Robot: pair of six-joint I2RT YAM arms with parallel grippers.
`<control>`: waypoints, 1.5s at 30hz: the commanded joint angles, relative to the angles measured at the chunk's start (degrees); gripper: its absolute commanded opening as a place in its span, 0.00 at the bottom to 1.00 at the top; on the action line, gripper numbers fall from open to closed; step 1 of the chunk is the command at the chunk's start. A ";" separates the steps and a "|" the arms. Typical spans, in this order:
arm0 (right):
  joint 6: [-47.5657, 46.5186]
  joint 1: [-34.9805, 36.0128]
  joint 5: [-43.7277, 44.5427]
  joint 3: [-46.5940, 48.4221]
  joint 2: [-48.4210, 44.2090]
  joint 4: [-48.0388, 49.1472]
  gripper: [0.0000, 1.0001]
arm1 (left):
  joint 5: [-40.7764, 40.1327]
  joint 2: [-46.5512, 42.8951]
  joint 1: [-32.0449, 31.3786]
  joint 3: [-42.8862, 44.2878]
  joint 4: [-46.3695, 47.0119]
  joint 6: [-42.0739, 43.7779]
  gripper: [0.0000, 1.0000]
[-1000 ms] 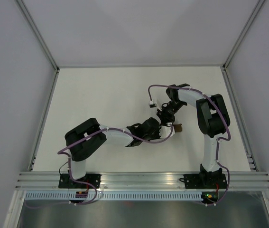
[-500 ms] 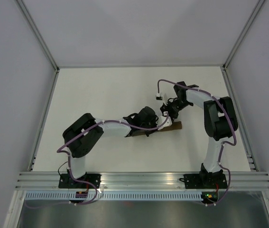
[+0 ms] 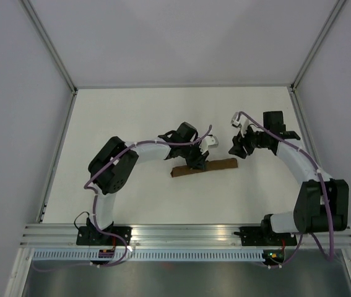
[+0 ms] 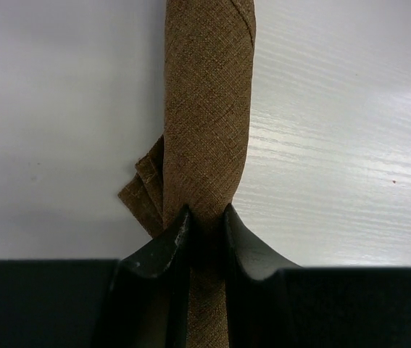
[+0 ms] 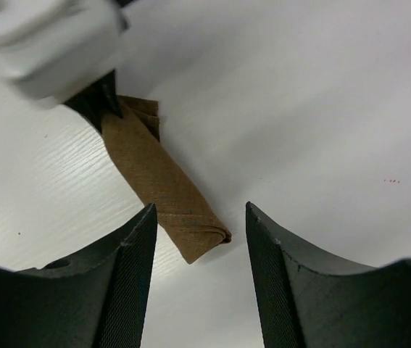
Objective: Fold the napkin, place the utensils inside, and roll it up
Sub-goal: Roll the napkin at the center of the board.
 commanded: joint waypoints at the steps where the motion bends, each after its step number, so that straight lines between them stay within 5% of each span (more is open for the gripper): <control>1: -8.15 2.29 -0.23 -6.96 -8.97 6.34 0.58 | 7.70 4.53 0.32 1.40 -10.67 -2.45 0.03; 12: -12.38 25.05 21.04 -25.52 -18.75 21.64 0.64 | 15.01 10.94 2.43 9.49 -21.22 -1.65 0.05; 31: -13.26 35.44 30.36 -23.33 -4.43 26.30 0.63 | 17.04 15.51 3.75 16.87 -29.92 0.54 0.08; 37: -13.61 35.53 31.42 -21.74 -1.17 24.90 0.50 | 17.65 15.78 4.02 18.01 -30.72 0.55 0.24; 41: -13.87 35.53 32.21 -21.57 -0.64 22.98 0.17 | 16.42 14.90 5.07 18.63 -30.63 0.02 0.37; 45: -13.35 35.53 32.65 -20.95 -0.29 21.39 0.09 | 15.98 13.68 7.00 19.77 -30.02 -2.18 0.49</control>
